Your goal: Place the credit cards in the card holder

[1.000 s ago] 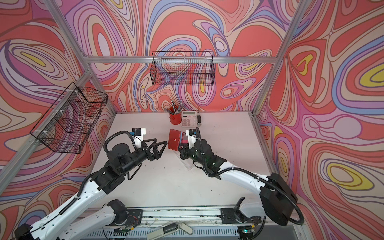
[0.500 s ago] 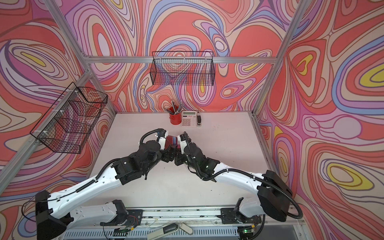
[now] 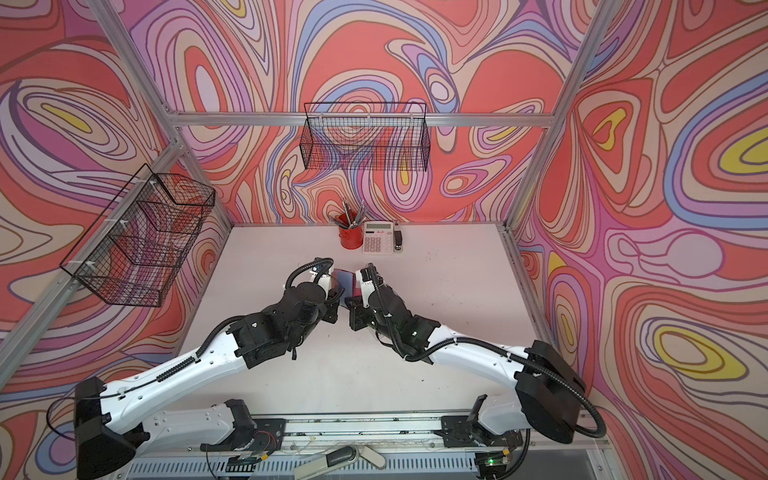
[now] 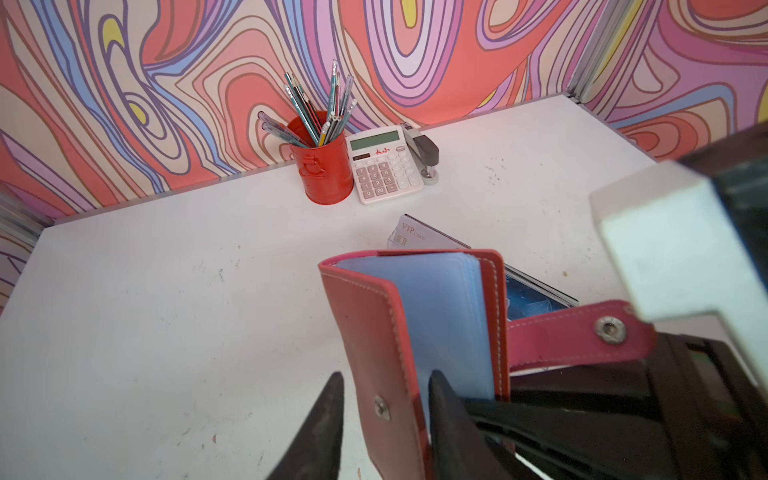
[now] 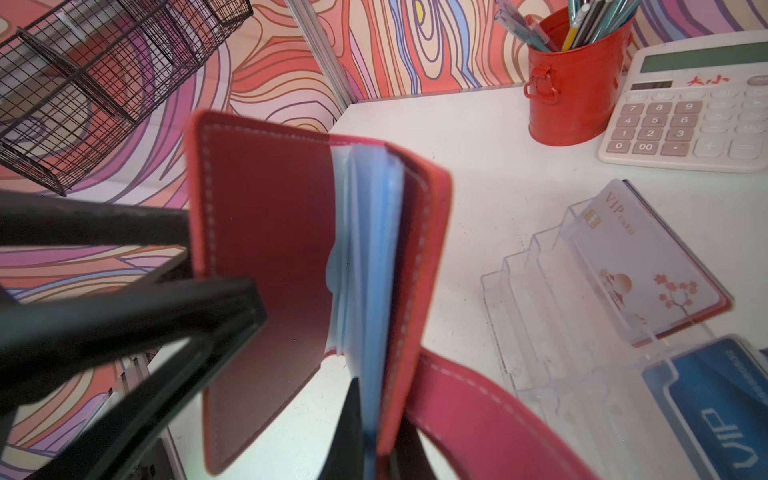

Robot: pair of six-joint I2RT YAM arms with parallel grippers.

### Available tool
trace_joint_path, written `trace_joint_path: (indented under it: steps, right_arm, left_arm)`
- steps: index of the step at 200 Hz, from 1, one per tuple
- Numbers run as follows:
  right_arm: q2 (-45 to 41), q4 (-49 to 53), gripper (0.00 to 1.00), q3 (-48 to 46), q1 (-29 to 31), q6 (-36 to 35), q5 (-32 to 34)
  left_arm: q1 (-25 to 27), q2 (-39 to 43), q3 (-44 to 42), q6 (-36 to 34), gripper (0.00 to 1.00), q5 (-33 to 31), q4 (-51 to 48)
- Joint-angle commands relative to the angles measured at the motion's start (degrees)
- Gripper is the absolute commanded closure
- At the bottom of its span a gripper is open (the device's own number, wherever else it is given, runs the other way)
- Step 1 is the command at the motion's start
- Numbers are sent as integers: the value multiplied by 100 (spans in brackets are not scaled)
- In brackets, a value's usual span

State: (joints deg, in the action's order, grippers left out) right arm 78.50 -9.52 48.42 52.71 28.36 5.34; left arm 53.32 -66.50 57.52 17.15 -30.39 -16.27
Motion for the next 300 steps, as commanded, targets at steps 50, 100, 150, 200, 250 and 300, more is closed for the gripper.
trace_joint_path:
  steps: [50, 100, 150, 200, 250, 300]
  right_arm:
    - [-221, -218, 100, -134, 29, 56, 224]
    - [-289, -280, 100, -202, 31, 73, 248]
    - [-308, -323, 100, -237, 29, 149, 185]
    - [-283, -323, 100, -235, 34, 305, -3]
    - [-11, 465, 100, -212, 134, 1671, -700]
    - [594, 222, 100, -691, 480, 2365, -686]
  left_arm:
    - [-55, 2, 22, -5, 81, -305, -147]
    - [-461, 0, -25, 235, 75, 212, -222]
    - [-681, 171, -263, 289, 89, 1289, 232]
    - [-1572, 152, -293, 1164, 100, 1229, -509]
    - [-1596, 104, -951, 1779, 100, 1267, -1052]
    - [-1688, -188, -1332, 1934, 100, 1458, -1230]
